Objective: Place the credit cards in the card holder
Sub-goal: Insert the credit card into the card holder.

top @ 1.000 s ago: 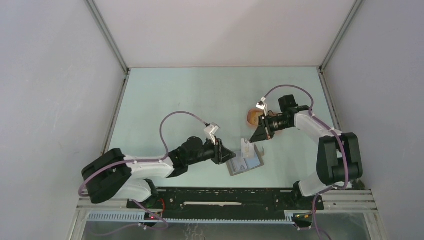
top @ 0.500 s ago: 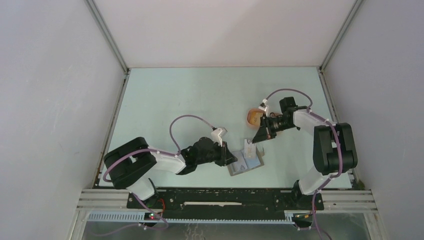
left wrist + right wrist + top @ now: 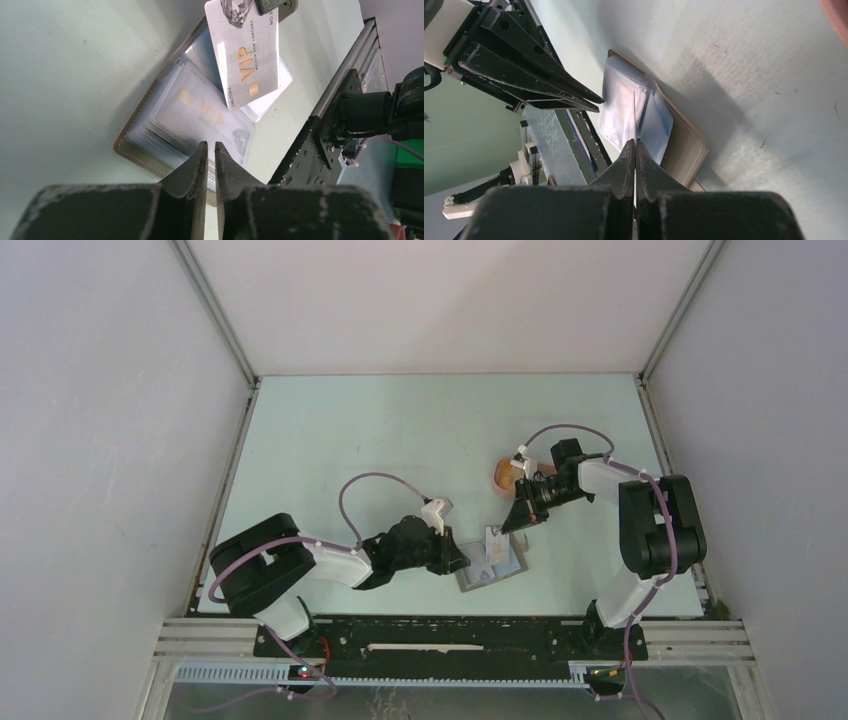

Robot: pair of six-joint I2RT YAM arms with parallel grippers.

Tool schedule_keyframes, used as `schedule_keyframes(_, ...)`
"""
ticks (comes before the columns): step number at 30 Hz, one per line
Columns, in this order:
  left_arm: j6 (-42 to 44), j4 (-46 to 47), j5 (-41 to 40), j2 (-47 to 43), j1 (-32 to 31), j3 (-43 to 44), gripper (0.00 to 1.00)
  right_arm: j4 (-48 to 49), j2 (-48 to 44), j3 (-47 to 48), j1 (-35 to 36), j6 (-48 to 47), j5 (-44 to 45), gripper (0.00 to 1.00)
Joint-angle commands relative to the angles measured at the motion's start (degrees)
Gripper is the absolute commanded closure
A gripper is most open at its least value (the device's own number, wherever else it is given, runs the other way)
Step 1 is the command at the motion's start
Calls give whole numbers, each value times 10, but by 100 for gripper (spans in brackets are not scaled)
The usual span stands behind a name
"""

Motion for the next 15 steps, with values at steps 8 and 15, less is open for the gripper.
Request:
schedule_keyframes(8, -8, -13, -18, 5, -4, 12, 86, -8, 11, 10, 6, 23, 28, 100)
schedule_keyframes(15, -10, -14, -20, 1, -4, 6, 86, -25, 10, 7, 5, 22, 64, 100)
